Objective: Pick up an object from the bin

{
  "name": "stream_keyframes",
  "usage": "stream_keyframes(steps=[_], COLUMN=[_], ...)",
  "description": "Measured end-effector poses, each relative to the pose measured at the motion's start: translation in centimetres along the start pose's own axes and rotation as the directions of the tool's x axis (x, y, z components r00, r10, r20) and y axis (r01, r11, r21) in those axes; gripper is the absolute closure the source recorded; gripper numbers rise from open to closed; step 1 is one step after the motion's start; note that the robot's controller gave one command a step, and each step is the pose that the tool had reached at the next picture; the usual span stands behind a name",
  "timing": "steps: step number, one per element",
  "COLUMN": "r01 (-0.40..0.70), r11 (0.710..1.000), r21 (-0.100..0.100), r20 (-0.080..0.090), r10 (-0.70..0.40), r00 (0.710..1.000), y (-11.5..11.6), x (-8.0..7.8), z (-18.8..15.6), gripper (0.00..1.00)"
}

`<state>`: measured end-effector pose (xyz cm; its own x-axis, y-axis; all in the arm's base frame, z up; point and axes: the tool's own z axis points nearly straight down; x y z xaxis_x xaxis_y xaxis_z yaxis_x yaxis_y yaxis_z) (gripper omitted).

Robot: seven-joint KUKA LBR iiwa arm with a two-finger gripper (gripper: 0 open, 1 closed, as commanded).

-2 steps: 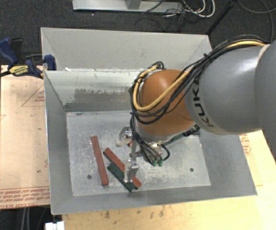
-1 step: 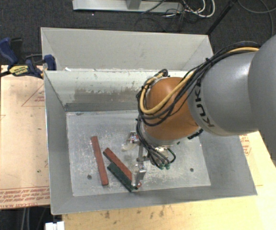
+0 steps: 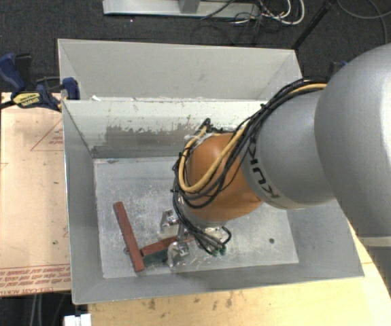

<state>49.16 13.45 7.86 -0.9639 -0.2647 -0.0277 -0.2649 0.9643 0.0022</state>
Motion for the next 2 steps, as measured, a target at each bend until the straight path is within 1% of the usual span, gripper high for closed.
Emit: stream_keyframes(steps=[1,2], r01=[0.0,0.058], r11=[1.0,0.998], r21=[0.0,-0.001], r20=[0.0,-0.016], r10=[0.0,-0.058], r00=[1.0,0.998], y=[0.0,5.9], x=[0.0,-2.6], z=[0.0,-17.9], gripper=[1.0,1.0])
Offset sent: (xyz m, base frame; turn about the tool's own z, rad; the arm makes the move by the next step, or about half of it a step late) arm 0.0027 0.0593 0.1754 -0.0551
